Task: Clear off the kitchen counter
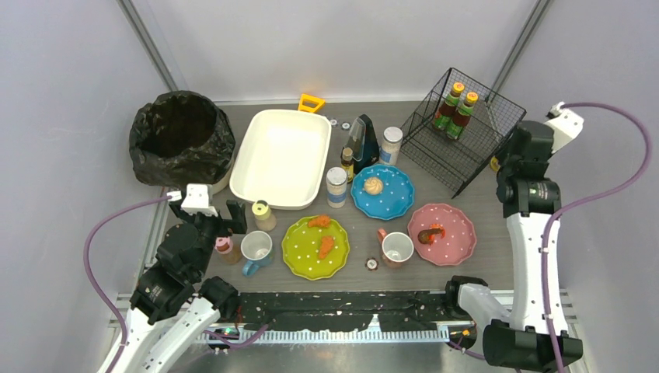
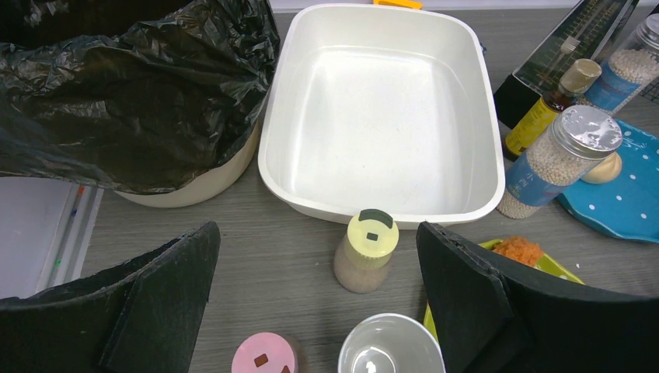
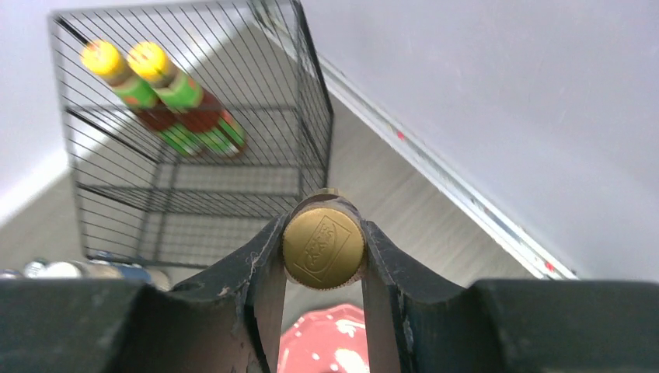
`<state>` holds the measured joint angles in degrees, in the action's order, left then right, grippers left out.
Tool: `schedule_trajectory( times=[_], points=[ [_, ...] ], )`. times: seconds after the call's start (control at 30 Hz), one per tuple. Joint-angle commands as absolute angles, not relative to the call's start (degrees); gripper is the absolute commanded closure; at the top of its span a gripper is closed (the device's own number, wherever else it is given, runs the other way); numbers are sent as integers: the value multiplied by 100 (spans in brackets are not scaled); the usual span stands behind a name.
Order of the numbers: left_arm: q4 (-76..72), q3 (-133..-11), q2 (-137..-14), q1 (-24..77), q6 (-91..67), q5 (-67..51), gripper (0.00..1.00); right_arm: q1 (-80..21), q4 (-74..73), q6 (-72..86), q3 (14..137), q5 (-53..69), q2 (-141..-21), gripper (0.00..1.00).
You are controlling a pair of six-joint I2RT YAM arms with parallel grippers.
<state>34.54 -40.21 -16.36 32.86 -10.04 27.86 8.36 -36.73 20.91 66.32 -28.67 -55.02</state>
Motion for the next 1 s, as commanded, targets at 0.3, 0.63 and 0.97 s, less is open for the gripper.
schedule_trajectory(
  times=[0.3, 0.63, 0.97],
  points=[
    [3269, -4097, -1622, 3260, -1002, 2726, 1, 853, -2779, 1799, 9332, -1993, -7123, 94],
    [3287, -4098, -1384, 3258, -1028, 2692, 1, 851, -2489, 1542, 10624, -2083, -9093, 94],
    [3289, -4111, -1431, 3256, -1037, 2633, 1, 874, -2455, 1290, 10797, -2274, -10255, 95]
  ],
)
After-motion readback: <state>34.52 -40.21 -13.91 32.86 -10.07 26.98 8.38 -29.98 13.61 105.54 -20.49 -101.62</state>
